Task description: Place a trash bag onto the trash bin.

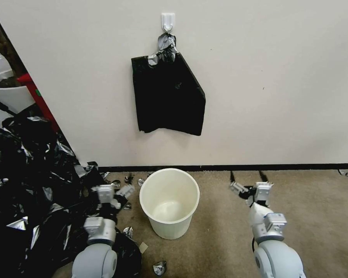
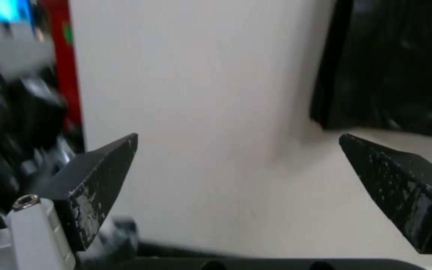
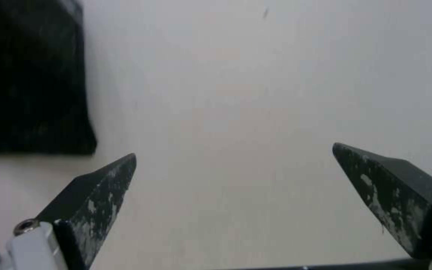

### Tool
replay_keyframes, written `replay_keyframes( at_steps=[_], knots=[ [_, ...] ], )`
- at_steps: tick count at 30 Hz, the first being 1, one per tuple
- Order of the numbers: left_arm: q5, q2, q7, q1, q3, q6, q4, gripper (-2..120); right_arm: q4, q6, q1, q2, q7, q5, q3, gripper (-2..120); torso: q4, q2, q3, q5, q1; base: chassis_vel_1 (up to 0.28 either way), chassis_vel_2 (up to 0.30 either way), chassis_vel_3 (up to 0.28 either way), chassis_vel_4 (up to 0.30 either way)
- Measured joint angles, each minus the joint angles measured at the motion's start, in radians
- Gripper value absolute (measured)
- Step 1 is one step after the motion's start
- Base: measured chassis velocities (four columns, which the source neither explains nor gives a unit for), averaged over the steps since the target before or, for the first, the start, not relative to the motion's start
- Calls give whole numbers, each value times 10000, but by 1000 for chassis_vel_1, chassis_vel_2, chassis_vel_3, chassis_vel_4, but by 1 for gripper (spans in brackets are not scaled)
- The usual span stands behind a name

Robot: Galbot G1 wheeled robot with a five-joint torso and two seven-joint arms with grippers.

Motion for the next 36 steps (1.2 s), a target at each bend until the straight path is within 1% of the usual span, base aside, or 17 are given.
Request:
replay_keyframes(
  at_steps=[2,4,5,9,15,17,18,21,22,25,26,28,29,31,32,35,36],
  knots=[
    [540,155,81,-42,-205,-192,-83,100,158,366,118,-525,889,462,-263,100,0,0,0,-5,0,0,0,0,0],
    [773,218,178,-73,-276,-261,-105,100,132,653,210,-598,909,338,-308,100,-6,0,1,-5,0,0,0,0,0],
    [974,275,272,-101,-311,-307,-108,100,29,993,385,-556,678,35,-329,100,-3,0,0,-2,0,0,0,0,0],
    [1301,356,455,-155,-342,-327,-118,100,-262,1447,687,-463,153,-301,-398,100,-1,0,1,-2,1,0,0,0,0],
    [1240,427,685,-242,-267,-460,-117,100,-489,1502,1047,-466,-954,-82,-627,100,-3,0,1,-3,0,0,0,0,0],
    [756,450,595,-309,-119,-581,-119,100,-705,1548,1452,-535,-1558,908,-957,100,-6,0,0,-4,0,0,0,0,0],
    [756,450,595,-309,-119,-581,-119,100,-705,1548,1452,-535,-1558,908,-957,100,-6,0,0,-4,0,0,0,0,0],
    [-52,447,198,-257,80,-592,-312,100,-1275,1916,2755,-645,-2649,3789,-2023,100,-4,0,0,-3,1,0,0,0,0],
    [-52,447,198,-257,80,-592,-312,100,-1275,1916,2755,-645,-2649,3789,-2023,100,-4,0,0,-3,1,0,0,0,0],
    [68,426,127,-35,86,-696,-389,100,-2304,2336,4666,-462,-3368,6502,-3230,100,-4,-1,1,-3,0,0,0,0,0],
    [68,426,127,-35,86,-696,-389,100,-2304,2336,4666,-462,-3368,6502,-3230,100,-4,-1,1,-3,0,0,0,0,0],
    [315,377,102,192,-2,-853,-394,100,-3919,2602,6749,45,-4086,8102,-3959,100,2,-1,2,-6,0,0,0,0,0],
    [315,377,102,192,-2,-853,-394,100,-3919,2602,6749,45,-4086,8102,-3959,100,2,-1,2,-6,0,0,0,0,0],
    [471,357,51,388,-159,-940,-423,100,-5466,2719,8358,621,-4307,9315,-4490,100,-1,-2,4,-5,1,0,0,0,0],
    [471,357,51,388,-159,-940,-423,100,-5466,2719,8358,621,-4307,9315,-4490,100,-1,-2,4,-5,1,0,0,0,0],
    [522,356,-46,507,-342,-975,-553,100,-6751,2881,9930,1355,-4354,9607,-4714,100,1,-1,2,-7,1,0,0,0,0],
    [522,356,-46,507,-342,-975,-553,100,-6751,2881,9930,1355,-4354,9607,-4714,100,1,-1,2,-7,1,0,0,0,0]
  ],
)
